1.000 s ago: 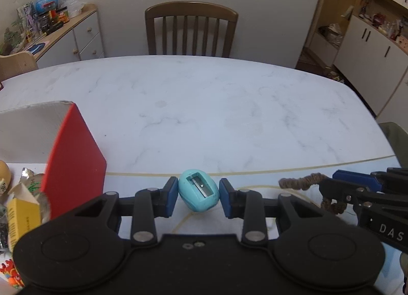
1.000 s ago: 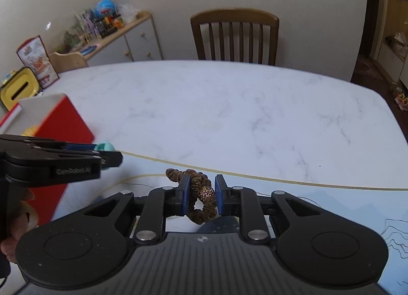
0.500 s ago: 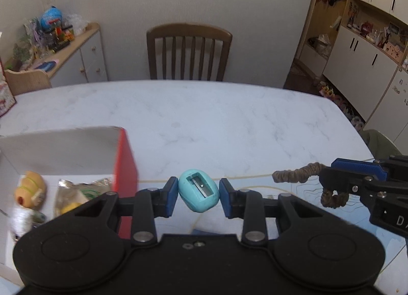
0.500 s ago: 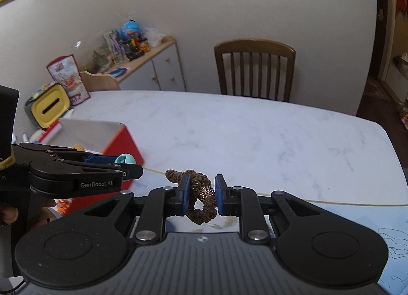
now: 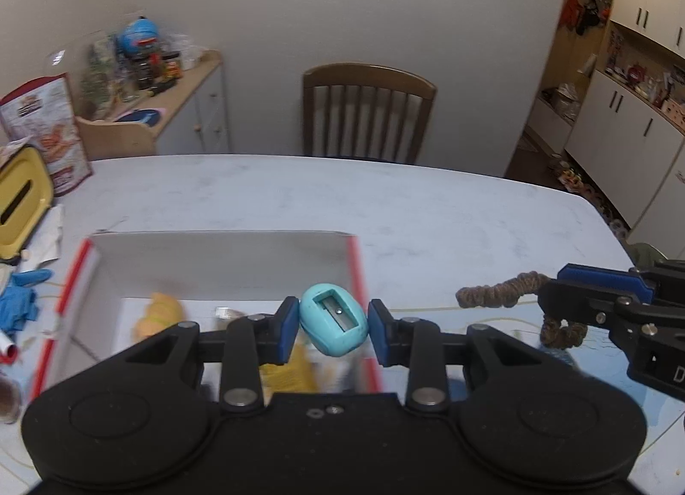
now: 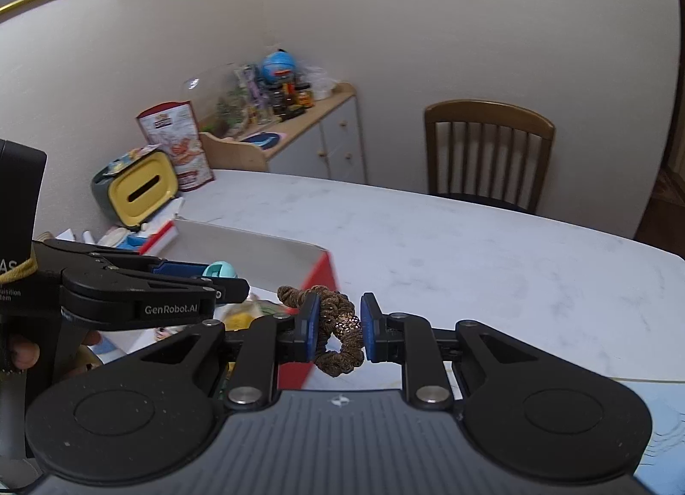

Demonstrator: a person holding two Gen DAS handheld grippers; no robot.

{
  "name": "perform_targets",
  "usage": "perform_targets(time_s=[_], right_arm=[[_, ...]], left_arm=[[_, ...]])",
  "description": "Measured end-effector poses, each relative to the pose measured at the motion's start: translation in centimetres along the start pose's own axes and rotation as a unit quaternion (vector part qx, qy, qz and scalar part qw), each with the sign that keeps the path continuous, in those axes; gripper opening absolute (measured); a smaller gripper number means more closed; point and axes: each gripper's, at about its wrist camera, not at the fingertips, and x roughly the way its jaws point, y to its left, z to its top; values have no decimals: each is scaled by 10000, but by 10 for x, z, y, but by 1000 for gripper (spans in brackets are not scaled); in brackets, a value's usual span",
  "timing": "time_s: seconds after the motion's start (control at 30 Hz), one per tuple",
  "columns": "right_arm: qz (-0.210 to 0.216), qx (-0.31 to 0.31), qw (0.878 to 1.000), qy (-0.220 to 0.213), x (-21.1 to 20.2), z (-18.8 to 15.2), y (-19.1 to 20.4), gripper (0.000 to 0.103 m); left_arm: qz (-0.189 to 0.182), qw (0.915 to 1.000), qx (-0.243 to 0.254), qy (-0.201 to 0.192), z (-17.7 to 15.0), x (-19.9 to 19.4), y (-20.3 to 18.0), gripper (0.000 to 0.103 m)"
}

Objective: Organize objects
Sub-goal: 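Carry the bracelet and teal sharpener over the cardboard box with both tools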

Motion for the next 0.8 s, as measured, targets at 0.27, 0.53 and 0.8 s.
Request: perform_targets(time_s=[0.27,0.53,0.8], right_arm=[[98,-59,9999,57,33,7,53,20],[100,-160,9995,250,75,7,91,20],[187,-361,9971,649,113,-9,122,20]], left_arm=[[313,9994,-125,14,-1,-3,65,34],[480,9983,-79,329,-11,16,111,34],[418,9954,116,858,-26,46,138,34]])
